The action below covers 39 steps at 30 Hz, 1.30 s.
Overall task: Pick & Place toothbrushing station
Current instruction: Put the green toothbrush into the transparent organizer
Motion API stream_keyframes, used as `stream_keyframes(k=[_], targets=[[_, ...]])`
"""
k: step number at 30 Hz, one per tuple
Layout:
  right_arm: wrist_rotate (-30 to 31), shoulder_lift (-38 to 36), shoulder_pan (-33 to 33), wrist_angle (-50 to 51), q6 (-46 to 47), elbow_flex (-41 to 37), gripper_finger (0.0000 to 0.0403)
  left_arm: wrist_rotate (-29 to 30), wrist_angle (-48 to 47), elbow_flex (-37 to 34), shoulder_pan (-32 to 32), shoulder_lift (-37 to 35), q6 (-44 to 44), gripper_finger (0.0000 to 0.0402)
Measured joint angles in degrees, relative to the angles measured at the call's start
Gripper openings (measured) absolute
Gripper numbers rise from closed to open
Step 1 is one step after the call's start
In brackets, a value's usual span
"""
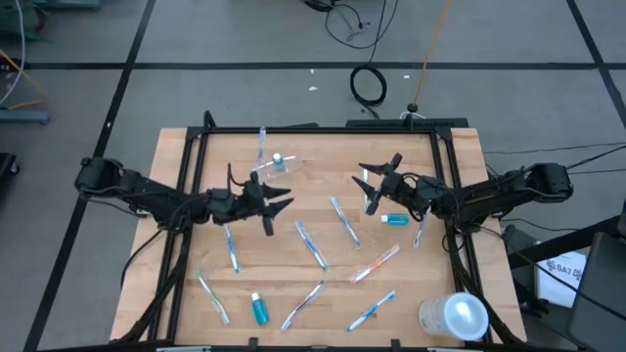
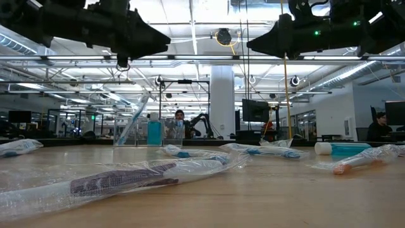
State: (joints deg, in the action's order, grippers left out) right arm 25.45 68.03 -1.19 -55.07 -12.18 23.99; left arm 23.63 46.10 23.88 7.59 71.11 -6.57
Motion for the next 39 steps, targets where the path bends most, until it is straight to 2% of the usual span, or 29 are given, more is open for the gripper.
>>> stream_keyframes(k=[4,8,11,16,25,28,34,39], targets=[[3.14,-0.01,0.00,3.43,1.02,-0.02,0.0183,-1.30,0.69,0.00,0.73,0.00,0.86,0.0131],[7.48,0.02,-0.29,10.90,6.65,-0.02,0.0183,-2.22,0.47,0.00,0.74,0.00,2.77,0.0131],[6.82,0.00,-0.67,16.47,13.08,-0.02,0.0183,-2.28,0.42,0.00,0.70,0.00,3.44,0.0131],[-0.04,0.00,0.52,25.16,16.54,-0.02,0.0183,-2.37,0.40,0.00,0.70,0.00,1.92,0.0131],[5.95,2.39,8.03,40.31,36.43,0.00,0.0183,-2.61,-2.28,0.00,0.70,0.02,5.46,0.0131],[7.57,5.05,9.54,39.25,39.85,-0.03,0.0183,-2.61,-2.31,0.00,0.70,0.02,7.19,0.0131],[6.25,11.83,11.11,39.12,43.81,0.02,0.0183,-2.65,-2.57,0.00,0.70,0.01,7.47,0.0131],[12.24,15.90,11.41,38.43,44.49,0.00,0.0183,-2.66,-2.57,0.00,0.70,0.02,7.60,0.0131]])
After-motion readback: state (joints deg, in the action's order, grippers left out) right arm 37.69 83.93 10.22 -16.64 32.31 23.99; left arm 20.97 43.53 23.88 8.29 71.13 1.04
